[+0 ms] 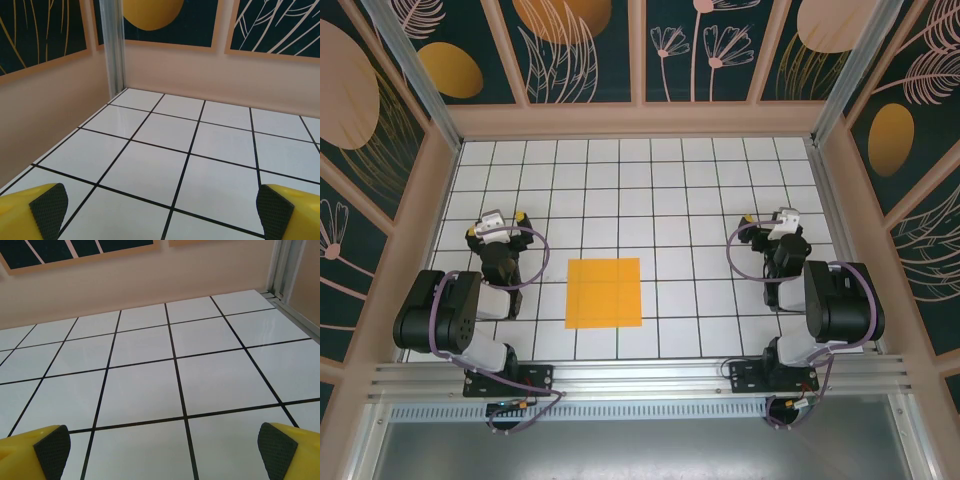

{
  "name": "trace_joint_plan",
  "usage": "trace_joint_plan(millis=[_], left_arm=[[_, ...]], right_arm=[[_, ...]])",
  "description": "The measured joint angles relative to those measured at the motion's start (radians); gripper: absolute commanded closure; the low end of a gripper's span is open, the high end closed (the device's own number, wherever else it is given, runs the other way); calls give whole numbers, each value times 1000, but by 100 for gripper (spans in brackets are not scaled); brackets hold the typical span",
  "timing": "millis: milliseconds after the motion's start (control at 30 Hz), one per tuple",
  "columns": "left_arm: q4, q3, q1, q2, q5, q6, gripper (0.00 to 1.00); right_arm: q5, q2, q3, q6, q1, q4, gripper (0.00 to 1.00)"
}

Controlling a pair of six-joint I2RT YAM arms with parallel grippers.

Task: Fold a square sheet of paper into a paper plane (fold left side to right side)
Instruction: Move the square sheet of paper to the center of the table.

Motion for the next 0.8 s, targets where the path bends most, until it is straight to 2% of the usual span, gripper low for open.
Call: trace_joint_plan(millis=[800], left_arm=[[-10, -2, 0, -13, 0, -3, 2]], right_arm=[[0, 0, 0, 0, -2, 0, 1]])
